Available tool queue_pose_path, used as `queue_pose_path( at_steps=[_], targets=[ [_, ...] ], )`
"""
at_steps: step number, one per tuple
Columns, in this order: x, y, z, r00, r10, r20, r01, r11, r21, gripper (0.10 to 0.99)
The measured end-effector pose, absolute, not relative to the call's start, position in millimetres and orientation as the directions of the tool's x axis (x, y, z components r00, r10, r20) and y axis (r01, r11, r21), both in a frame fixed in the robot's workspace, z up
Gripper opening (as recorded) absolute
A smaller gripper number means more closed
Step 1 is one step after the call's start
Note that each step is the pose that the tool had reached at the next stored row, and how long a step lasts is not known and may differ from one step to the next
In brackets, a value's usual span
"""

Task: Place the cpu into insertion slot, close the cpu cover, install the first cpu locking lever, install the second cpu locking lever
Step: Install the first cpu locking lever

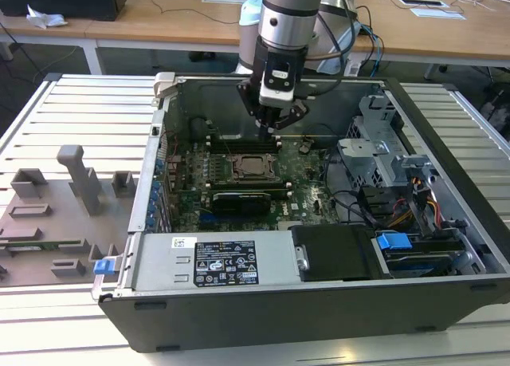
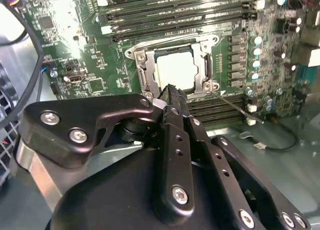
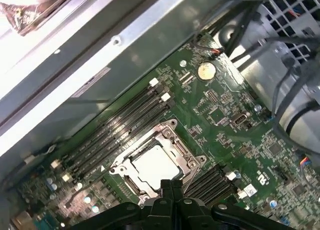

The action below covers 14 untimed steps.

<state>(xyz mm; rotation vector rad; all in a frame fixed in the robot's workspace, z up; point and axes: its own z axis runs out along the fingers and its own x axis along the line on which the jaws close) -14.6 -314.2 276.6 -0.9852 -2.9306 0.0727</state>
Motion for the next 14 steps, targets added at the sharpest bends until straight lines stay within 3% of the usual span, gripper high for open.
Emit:
queue_pose_path(
  at_steps=[14],
  targets=[
    [-14.6,-314.2,276.6,-0.936,0.351,0.031,0.349,0.935,-0.060,0.106]
  ],
)
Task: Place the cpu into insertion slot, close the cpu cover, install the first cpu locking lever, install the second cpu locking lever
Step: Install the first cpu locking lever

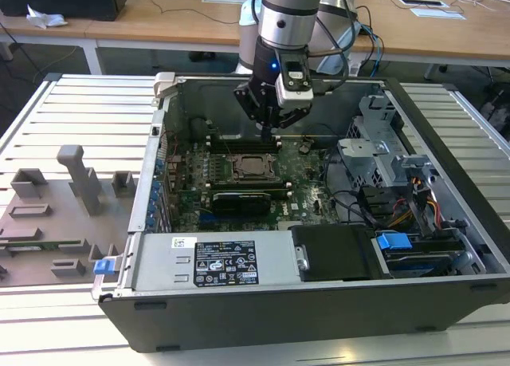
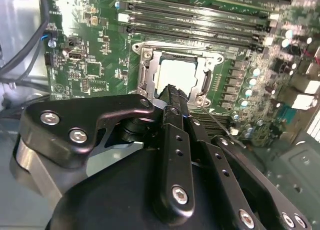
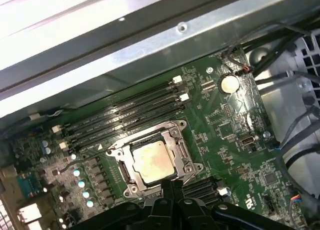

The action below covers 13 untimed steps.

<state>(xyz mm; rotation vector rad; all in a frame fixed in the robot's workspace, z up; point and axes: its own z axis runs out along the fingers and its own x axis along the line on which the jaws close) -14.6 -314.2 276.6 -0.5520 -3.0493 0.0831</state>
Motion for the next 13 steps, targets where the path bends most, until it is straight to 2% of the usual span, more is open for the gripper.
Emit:
queue_pose_path(
  at_steps=[12,13],
  targets=[
    [-14.5,-314.2,276.6,-0.993,0.113,0.031,0.111,0.992,-0.060,0.106],
    [-14.6,-314.1,276.6,-0.995,0.098,0.033,0.096,0.995,-0.041,0.106]
  ],
)
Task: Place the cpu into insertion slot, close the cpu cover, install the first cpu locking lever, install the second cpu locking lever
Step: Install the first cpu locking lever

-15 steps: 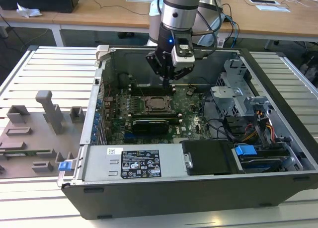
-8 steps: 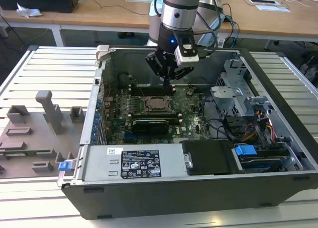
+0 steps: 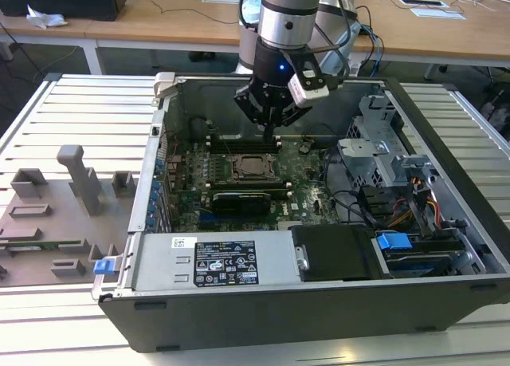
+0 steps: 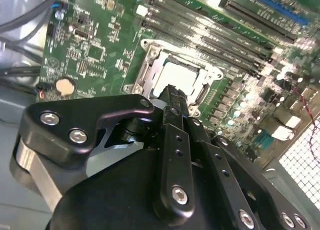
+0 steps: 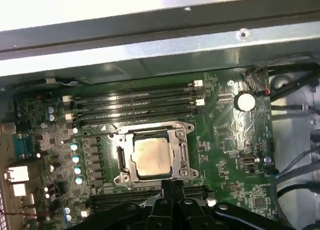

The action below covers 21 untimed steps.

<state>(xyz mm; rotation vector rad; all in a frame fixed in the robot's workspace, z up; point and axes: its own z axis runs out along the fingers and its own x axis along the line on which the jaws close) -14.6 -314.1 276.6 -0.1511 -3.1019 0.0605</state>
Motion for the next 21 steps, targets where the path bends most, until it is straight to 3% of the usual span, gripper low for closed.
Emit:
queue_pose_path(
  at_steps=[5,13,21],
  targets=[
    [-15,-314,277,-0.998,0.048,0.038,0.049,0.999,0.017,0.106],
    [-15,-314,276,-0.992,-0.116,0.038,-0.116,0.993,0.019,0.106],
    [-34,-314,276,-0.992,-0.125,0.037,-0.124,0.992,0.019,0.106]
  ],
)
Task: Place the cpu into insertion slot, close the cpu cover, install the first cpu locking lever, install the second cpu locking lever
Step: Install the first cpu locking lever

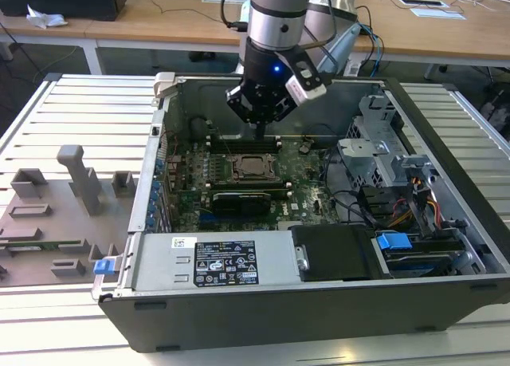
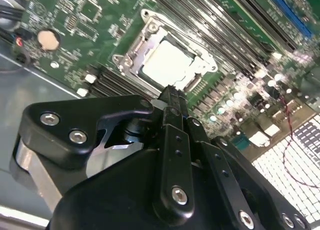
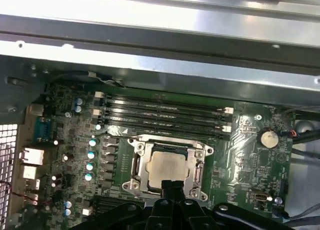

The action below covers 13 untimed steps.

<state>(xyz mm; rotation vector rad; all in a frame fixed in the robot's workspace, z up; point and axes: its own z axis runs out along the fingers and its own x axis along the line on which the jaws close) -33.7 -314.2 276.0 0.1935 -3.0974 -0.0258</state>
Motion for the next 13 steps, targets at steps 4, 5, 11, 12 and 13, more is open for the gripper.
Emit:
queue_pose_path(
  at_steps=[4,5,11,12,13],
  targets=[
    [-59,-314,276,-0.992,-0.125,0.036,-0.124,0.992,0.019,0.106],
    [-63,-314,276,-0.992,-0.125,0.036,-0.124,0.992,0.019,0.106],
    [-84,-314,276,-0.992,-0.125,0.033,-0.124,0.992,0.019,0.106],
    [-86,-314,275,-0.992,-0.125,0.033,-0.124,0.992,0.019,0.106],
    [-89,-314,275,-0.992,-0.125,0.033,-0.124,0.992,0.019,0.106]
  ],
)
